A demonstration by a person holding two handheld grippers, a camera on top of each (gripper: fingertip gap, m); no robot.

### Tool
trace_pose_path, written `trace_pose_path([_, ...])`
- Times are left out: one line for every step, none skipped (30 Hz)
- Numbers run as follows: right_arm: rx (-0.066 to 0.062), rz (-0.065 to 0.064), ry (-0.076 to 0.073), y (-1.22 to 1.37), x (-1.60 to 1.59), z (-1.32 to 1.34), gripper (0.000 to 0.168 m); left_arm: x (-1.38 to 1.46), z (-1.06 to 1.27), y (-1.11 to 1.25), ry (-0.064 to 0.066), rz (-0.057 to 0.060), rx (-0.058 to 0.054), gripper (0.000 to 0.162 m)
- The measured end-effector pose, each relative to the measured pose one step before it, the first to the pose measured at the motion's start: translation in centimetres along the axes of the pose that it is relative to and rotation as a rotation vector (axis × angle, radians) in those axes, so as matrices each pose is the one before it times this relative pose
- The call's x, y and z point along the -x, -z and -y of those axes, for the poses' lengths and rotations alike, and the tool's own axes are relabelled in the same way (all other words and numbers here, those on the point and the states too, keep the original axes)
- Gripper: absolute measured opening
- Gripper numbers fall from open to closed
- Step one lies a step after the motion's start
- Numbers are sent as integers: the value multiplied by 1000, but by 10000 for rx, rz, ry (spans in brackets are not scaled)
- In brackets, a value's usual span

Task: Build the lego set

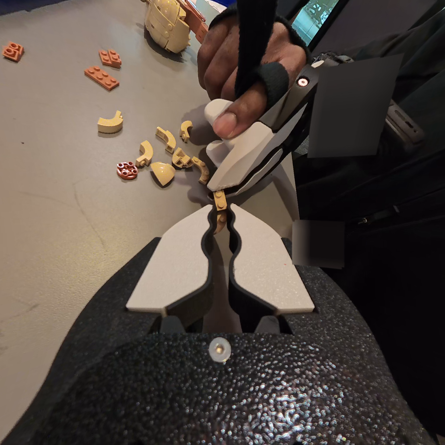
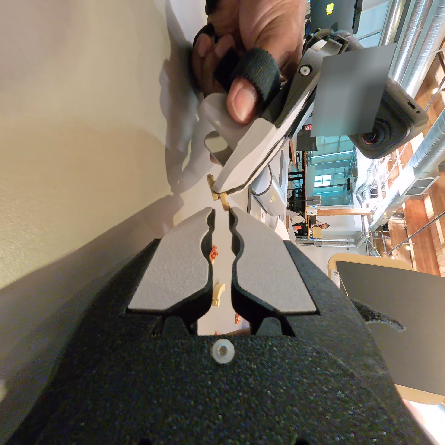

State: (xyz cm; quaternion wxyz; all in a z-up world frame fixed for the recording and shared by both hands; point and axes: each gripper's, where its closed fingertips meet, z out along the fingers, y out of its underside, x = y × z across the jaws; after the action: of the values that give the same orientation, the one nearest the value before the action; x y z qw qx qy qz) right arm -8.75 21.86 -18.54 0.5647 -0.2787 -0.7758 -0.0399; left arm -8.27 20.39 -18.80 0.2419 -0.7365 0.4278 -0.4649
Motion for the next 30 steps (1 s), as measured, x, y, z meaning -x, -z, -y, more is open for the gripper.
trace_pose_path([-11,-8,-3,-8,-8,14,11,-11,5,10,-11,-6,-5,7])
trace_pose_path([-16,-8,-2,-3,-7,16,12,-23,11,6,-10,-14,-10,7])
trace_pose_path([-5,-11,-4,-12,-14,11,12,-29,17,10,-3,-16,-17,7])
trace_pose_path([14,-13,-1,-18,-6,-22,14,-34,21,23,-11,-23,-18,7])
trace_pose_path([36,-15,5,-47,-7,-45,15,-46,11,-5,-23,-20,-5,7])
trace_pose_path([29,-2,7,-35,12,-45,16,-69,4,-8,-28,-26,-8,7])
trace_pose_path([11,-17,-4,-24,-13,-26,17,-95,51,-34,-17,-52,-33,7])
trace_pose_path([-1,-9,-17,-1,-25,-11,17,-55,33,-43,-4,-22,-15,7])
trace_pose_path([-15,-11,-25,0,-30,6,17,10,-18,-26,-3,8,20,7])
trace_pose_path([-13,-21,-28,6,-49,5,18,7,11,-9,1,0,-1,7])
trace_pose_path([-1,-26,-41,10,-76,-30,18,-17,27,31,6,-20,-27,7])
trace_pose_path([-16,-23,-75,5,-79,-10,19,-52,37,47,10,-49,-43,7])
trace_pose_path([-58,-3,-131,13,-83,25,19,-85,67,55,27,-87,-60,7])
trace_pose_path([-107,27,-191,46,-83,77,20,-178,112,54,59,-156,-92,7])
trace_pose_path([-160,30,-247,62,-104,139,21,-215,131,41,78,-200,-105,7])
trace_pose_path([-210,30,-294,98,-148,191,23,-224,134,32,78,-198,-106,7])
trace_pose_path([-254,44,-312,129,-160,254,24,-230,143,22,68,-200,-101,7])
trace_pose_path([-289,97,-315,173,-107,308,25,-267,149,7,68,-225,-99,7])
trace_pose_path([-301,112,-297,171,-72,331,25,-265,121,-16,82,-227,-74,7])
trace_pose_path([-261,82,-233,171,-81,299,25,-168,102,-31,78,-163,-52,7])
trace_pose_path([-217,61,-145,169,-49,271,24,-101,72,-32,80,-119,-25,7])
trace_pose_path([-149,46,-67,118,-21,193,24,-79,52,-37,84,-116,-15,7])
trace_pose_path([-113,72,-6,93,70,139,24,-49,72,-27,85,-94,-22,7])
trace_pose_path([-104,89,16,62,131,135,23,-67,45,-37,80,-108,-5,7])
trace_pose_path([-78,67,-7,31,106,111,22,-104,21,-46,59,-124,11,7])
trace_pose_path([-53,59,-20,21,82,77,21,-103,-7,-61,44,-109,32,7])
trace_pose_path([-71,78,-24,17,111,98,20,-4,-14,-66,43,-45,40,7])
trace_pose_path([-75,39,-34,16,54,102,18,18,-20,-75,40,-24,43,7])
trace_pose_path([-30,-9,-40,9,-17,47,16,9,-14,-76,31,-25,39,7])
trace_pose_path([5,13,-19,-12,-1,-5,15,39,-3,-59,33,-1,24,7])
